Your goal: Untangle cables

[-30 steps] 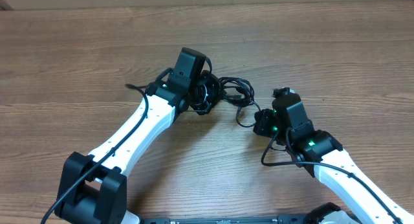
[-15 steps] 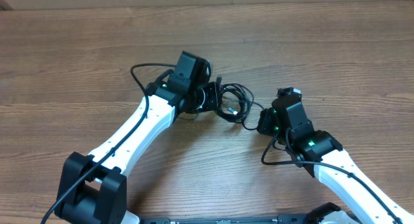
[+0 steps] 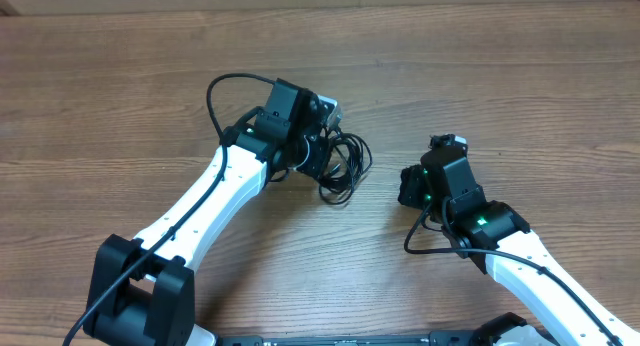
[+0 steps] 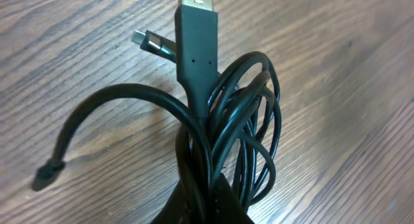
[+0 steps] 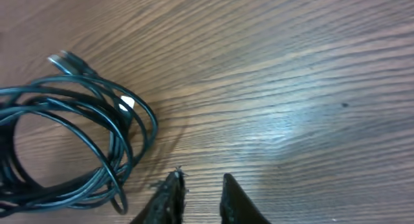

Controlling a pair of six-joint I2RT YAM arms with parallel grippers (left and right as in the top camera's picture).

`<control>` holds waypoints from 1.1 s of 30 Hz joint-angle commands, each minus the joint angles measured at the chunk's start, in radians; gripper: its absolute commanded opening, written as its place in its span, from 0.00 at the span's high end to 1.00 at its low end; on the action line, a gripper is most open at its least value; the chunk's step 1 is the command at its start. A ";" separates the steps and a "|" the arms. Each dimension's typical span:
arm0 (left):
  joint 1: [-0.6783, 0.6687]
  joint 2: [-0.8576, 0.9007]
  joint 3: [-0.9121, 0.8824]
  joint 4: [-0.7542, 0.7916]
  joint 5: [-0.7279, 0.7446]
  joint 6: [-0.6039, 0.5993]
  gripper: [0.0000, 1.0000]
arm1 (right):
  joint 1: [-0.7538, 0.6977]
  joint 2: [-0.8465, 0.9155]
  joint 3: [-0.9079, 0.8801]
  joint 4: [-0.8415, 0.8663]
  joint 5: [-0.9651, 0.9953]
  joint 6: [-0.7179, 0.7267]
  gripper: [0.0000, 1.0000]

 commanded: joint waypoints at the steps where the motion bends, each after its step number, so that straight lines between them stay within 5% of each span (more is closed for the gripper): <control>1: 0.004 -0.026 0.024 -0.018 -0.001 0.151 0.96 | -0.004 0.000 0.014 0.027 -0.062 -0.055 0.72; 12: 0.005 -0.026 0.024 -0.107 0.116 0.319 0.96 | -0.004 0.000 0.014 0.092 -0.209 -0.366 0.27; 16: 0.006 -0.026 0.027 -0.106 0.231 0.404 0.96 | -0.004 0.000 0.014 0.091 -0.261 -0.492 0.23; 26: 0.008 -0.027 0.056 -0.155 0.333 0.476 0.96 | -0.004 0.000 0.014 0.092 -0.266 -0.506 0.16; 33: 0.037 -0.028 0.071 -0.156 0.489 0.514 0.96 | -0.004 0.000 0.014 0.109 -0.440 -0.632 0.16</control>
